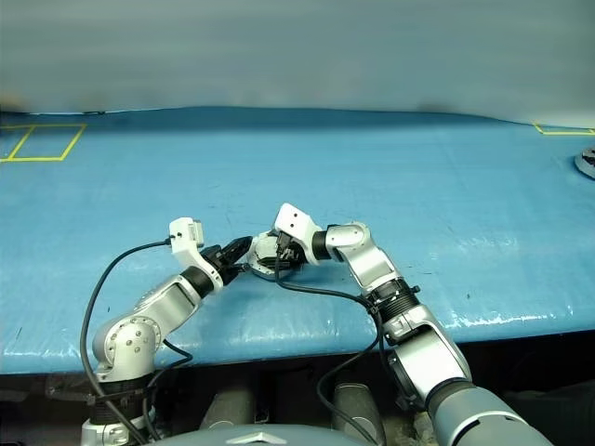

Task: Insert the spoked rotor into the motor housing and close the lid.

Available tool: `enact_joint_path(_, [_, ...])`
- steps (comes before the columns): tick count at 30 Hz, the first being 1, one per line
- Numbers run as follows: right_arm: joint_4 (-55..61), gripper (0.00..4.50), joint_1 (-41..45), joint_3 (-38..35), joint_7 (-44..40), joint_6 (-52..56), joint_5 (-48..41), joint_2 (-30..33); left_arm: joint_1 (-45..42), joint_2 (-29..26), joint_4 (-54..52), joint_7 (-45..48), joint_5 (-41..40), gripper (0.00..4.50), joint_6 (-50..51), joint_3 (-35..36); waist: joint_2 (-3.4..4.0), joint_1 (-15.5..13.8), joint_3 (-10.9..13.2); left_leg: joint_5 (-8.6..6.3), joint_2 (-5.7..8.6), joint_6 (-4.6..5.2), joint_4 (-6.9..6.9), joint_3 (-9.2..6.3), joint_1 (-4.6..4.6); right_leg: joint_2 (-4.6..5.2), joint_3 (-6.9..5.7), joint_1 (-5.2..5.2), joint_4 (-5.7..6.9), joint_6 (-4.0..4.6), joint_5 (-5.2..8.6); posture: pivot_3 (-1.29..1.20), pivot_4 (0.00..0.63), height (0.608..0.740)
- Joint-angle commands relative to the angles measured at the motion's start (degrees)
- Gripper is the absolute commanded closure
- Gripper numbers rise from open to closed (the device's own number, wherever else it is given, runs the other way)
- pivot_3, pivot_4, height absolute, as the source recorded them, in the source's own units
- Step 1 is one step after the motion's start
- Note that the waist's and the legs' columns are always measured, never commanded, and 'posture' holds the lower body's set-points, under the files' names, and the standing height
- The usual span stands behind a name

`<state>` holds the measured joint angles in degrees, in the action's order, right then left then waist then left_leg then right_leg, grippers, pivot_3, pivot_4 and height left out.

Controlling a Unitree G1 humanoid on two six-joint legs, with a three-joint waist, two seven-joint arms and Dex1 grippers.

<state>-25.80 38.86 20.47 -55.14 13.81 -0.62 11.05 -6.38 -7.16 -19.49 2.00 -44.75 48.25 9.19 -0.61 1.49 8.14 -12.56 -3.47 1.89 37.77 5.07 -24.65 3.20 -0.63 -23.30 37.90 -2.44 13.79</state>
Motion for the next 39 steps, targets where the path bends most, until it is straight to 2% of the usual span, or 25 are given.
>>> enact_joint_path(1, [-1.48,1.46,-0.33,0.72,0.34,0.78,1.32,0.48,-1.07,0.41,-0.17,-0.41,0.28,4.5,-0.59,0.72,0.0,0.01,0.0,0.0,0.0,0.0,0.0,0.0,0.0,0.0,0.01,-0.01,0.0,0.0,0.0,0.0,0.15,0.74])
enact_joint_path(17, [-1.39,1.46,-0.75,1.09,0.77,-0.13,1.93,1.02,-0.45,0.24,-0.99,0.04,4.31,4.5,2.33,-5.89,0.0,-0.01,0.0,0.0,0.0,0.0,-0.02,-0.01,0.01,0.03,0.01,-0.07,0.0,0.0,0.0,0.0,0.15,0.74])
enact_joint_path(26, [-1.56,1.46,-0.67,1.36,1.0,-0.45,2.16,0.99,-0.16,3.38,-2.35,-2.86,5.1,4.5,-2.16,-1.5,0.0,0.02,0.0,0.01,-0.02,0.02,-0.07,-0.01,-0.01,0.17,0.0,-0.12,-0.02,0.0,-0.01,0.0,0.15,0.74])
enact_joint_path(39, [-1.42,1.46,-0.83,1.43,1.19,-0.3,2.14,0.81,-0.65,2.64,-0.83,-2.74,6.17,4.5,0.45,-2.46,-0.01,0.05,0.0,0.01,-0.02,0.02,-0.13,0.0,-0.01,0.16,0.0,-0.14,-0.04,0.01,-0.01,0.0,0.15,0.74])
